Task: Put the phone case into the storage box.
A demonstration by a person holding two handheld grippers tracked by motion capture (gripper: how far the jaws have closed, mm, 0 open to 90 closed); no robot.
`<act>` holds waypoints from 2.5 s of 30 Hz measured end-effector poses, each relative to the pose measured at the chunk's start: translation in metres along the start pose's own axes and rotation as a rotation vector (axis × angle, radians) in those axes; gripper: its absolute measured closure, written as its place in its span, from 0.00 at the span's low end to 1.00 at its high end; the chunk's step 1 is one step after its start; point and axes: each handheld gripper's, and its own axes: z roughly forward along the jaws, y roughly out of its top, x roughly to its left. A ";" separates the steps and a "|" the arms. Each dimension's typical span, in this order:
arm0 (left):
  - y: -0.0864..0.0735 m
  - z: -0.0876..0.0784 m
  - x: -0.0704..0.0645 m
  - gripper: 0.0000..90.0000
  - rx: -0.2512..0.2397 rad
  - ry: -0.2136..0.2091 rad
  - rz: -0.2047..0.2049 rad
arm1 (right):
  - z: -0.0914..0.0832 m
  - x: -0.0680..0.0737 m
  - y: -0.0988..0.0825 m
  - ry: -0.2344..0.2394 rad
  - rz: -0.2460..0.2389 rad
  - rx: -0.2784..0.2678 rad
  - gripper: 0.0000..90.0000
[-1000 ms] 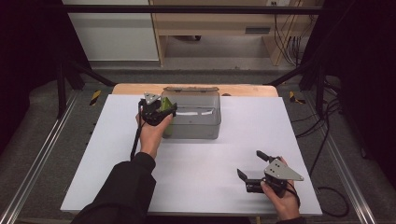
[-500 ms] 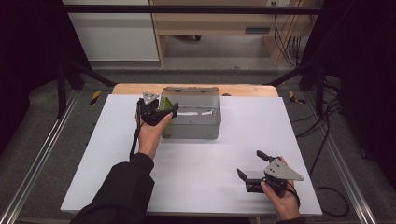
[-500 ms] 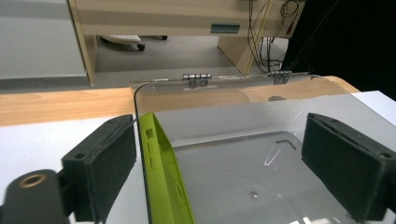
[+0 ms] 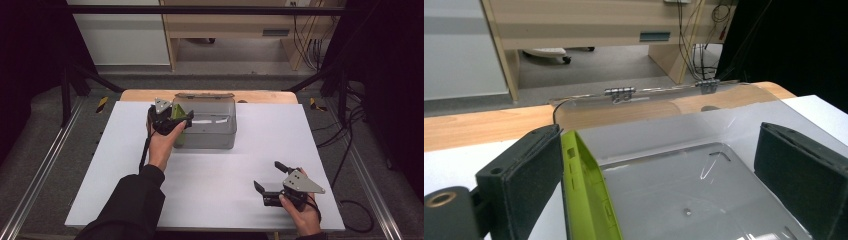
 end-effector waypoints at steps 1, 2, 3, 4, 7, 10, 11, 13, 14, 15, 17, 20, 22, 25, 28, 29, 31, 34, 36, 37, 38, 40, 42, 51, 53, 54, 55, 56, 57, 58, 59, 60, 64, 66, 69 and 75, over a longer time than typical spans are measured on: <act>0.000 0.000 0.000 0.06 -0.002 -0.004 0.006 | 0.000 0.000 0.000 0.001 0.001 0.000 0.06; 0.000 -0.001 -0.001 0.06 -0.008 -0.009 0.012 | 0.000 0.000 0.000 0.000 0.000 0.000 0.06; 0.000 -0.001 -0.001 0.06 -0.012 -0.013 0.017 | 0.000 0.000 0.000 0.000 0.000 0.000 0.06; 0.001 -0.001 -0.002 0.06 -0.016 -0.021 0.024 | 0.000 0.000 0.000 0.000 0.000 0.000 0.06; 0.001 -0.001 -0.004 0.06 -0.023 -0.035 0.033 | 0.000 0.000 0.000 0.000 -0.001 -0.001 0.06; 0.001 -0.002 -0.006 0.06 -0.030 -0.049 0.039 | 0.000 0.000 0.000 0.000 -0.001 -0.002 0.06; 0.001 -0.002 -0.007 0.06 -0.031 -0.052 0.041 | 0.000 0.000 0.000 0.001 0.000 -0.001 0.06; 0.002 -0.003 -0.009 0.07 -0.032 -0.062 0.046 | 0.000 0.000 0.000 0.002 0.000 -0.001 0.06; 0.002 -0.003 -0.011 0.07 -0.036 -0.066 0.052 | 0.000 0.000 0.000 0.002 0.000 -0.001 0.06; 0.002 -0.004 -0.012 0.07 -0.038 -0.071 0.056 | 0.000 0.000 0.000 0.002 0.000 -0.001 0.06; 0.003 -0.005 -0.015 0.06 -0.041 -0.078 0.067 | 0.000 0.000 0.000 0.002 0.000 -0.003 0.06; 0.003 -0.006 -0.018 0.06 -0.045 -0.086 0.071 | 0.000 0.000 0.000 0.003 0.000 -0.004 0.05; 0.004 -0.007 -0.020 0.05 -0.048 -0.090 0.070 | 0.000 0.000 0.000 0.003 0.000 -0.004 0.05; 0.005 -0.010 -0.023 0.04 -0.049 -0.097 0.063 | 0.000 0.000 0.000 0.006 0.003 -0.005 0.05; 0.005 -0.012 -0.025 0.04 -0.053 -0.106 0.068 | 0.000 0.000 0.000 0.007 0.004 -0.005 0.05; 0.005 -0.013 -0.026 0.04 -0.057 -0.110 0.066 | 0.000 0.000 0.000 0.007 0.005 -0.006 0.05; 0.005 -0.015 -0.027 0.04 -0.059 -0.117 0.067 | 0.000 0.000 0.001 0.007 0.005 -0.006 0.05; 0.006 -0.018 -0.029 0.04 -0.061 -0.125 0.074 | 0.000 0.000 0.001 0.008 0.005 -0.006 0.05; 0.007 -0.020 -0.030 0.04 -0.066 -0.131 0.074 | 0.000 0.000 0.001 0.008 0.007 -0.007 0.05; 0.007 -0.022 -0.029 0.04 -0.070 -0.134 0.072 | 0.000 0.000 0.001 0.009 0.005 -0.006 0.05; 0.007 -0.023 -0.029 0.04 -0.072 -0.138 0.070 | 0.000 0.000 0.001 0.009 0.005 -0.007 0.05; 0.007 -0.026 -0.028 0.04 -0.080 -0.135 0.072 | 0.000 0.000 0.001 0.009 0.005 -0.006 0.05; 0.006 -0.030 -0.026 0.04 -0.092 -0.139 0.062 | 0.000 0.000 0.001 0.010 0.005 -0.006 0.05; 0.004 -0.048 -0.028 0.04 -0.117 -0.164 0.049 | 0.000 0.000 0.001 0.012 0.004 -0.007 0.05; 0.004 -0.052 -0.029 0.04 -0.124 -0.165 0.061 | 0.000 0.000 0.001 0.013 0.005 -0.007 0.05; 0.003 -0.053 -0.029 0.04 -0.126 -0.168 0.064 | 0.000 0.000 0.001 0.013 0.005 -0.007 0.05; 0.003 -0.054 -0.030 0.04 -0.127 -0.171 0.072 | 0.000 0.000 0.001 0.013 0.005 -0.007 0.05; 0.003 -0.056 -0.030 0.04 -0.125 -0.177 0.071 | 0.000 0.000 0.001 0.014 0.006 -0.007 0.05; 0.002 -0.057 -0.030 0.04 -0.124 -0.181 0.070 | 0.000 0.000 0.001 0.013 0.005 -0.007 0.05; 0.001 -0.059 -0.030 0.04 -0.127 -0.185 0.070 | 0.000 0.000 0.001 0.014 0.006 -0.007 0.05; 0.001 -0.060 -0.030 0.04 -0.129 -0.186 0.071 | 0.000 0.000 0.001 0.015 0.007 -0.007 0.05; 0.000 -0.062 -0.030 0.04 -0.131 -0.188 0.072 | 0.000 0.000 0.001 0.016 0.007 -0.007 0.05; -0.003 -0.068 -0.030 0.03 -0.134 -0.192 0.093 | 0.000 0.000 0.001 0.017 0.008 -0.007 0.04; -0.004 -0.072 -0.029 0.03 -0.134 -0.187 0.118 | 0.000 0.000 0.001 0.018 0.007 -0.007 0.04; -0.007 -0.077 -0.030 0.03 -0.136 -0.202 0.128 | 0.000 0.001 0.001 0.019 0.008 -0.005 0.04; -0.012 -0.084 -0.028 0.02 -0.140 -0.217 0.118 | 0.000 0.001 0.001 0.021 0.008 -0.006 0.04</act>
